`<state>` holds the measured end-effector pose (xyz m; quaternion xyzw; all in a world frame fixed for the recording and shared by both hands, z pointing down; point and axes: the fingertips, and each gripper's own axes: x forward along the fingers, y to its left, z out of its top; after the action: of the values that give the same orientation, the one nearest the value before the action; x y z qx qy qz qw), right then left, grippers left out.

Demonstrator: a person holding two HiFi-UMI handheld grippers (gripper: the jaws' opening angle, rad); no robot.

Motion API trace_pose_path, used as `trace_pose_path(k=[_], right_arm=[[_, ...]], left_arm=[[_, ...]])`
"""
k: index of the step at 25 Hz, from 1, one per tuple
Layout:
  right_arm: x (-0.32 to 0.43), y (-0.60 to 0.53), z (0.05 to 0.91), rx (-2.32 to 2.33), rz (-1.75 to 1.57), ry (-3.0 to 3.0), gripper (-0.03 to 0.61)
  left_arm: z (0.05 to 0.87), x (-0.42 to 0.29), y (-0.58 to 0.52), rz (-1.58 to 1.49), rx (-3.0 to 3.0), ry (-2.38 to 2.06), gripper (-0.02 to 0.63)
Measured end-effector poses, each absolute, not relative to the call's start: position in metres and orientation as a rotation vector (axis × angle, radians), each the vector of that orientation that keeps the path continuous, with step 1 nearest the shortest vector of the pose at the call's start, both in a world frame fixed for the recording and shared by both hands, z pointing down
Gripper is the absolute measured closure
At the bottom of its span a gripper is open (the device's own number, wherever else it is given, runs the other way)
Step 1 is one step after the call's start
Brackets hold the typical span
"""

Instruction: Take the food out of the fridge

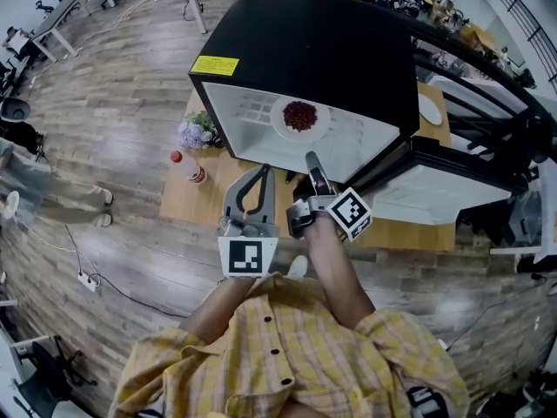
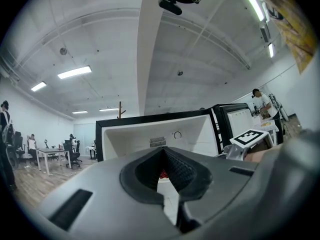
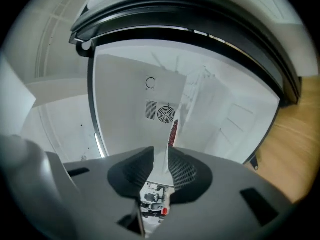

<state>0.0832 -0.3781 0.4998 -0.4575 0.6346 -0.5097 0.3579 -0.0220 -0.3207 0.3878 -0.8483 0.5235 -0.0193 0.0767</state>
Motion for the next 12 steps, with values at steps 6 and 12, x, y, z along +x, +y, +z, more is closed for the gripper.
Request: trace_pose_path(k=[6, 12], right_arm=[[0.079, -0.397, 0.520, -1.113, -1.438, 1.484, 0.474], [0.082, -0.417, 0.518, -1.073, -1.450, 1.378, 0.472]], left_arm=[[0.395, -0.025, -0.328, -0.080, -2.549, 1.570, 0.606], [0.395, -0.025, -0.335, -0.084, -2.530, 1.559, 0.606]])
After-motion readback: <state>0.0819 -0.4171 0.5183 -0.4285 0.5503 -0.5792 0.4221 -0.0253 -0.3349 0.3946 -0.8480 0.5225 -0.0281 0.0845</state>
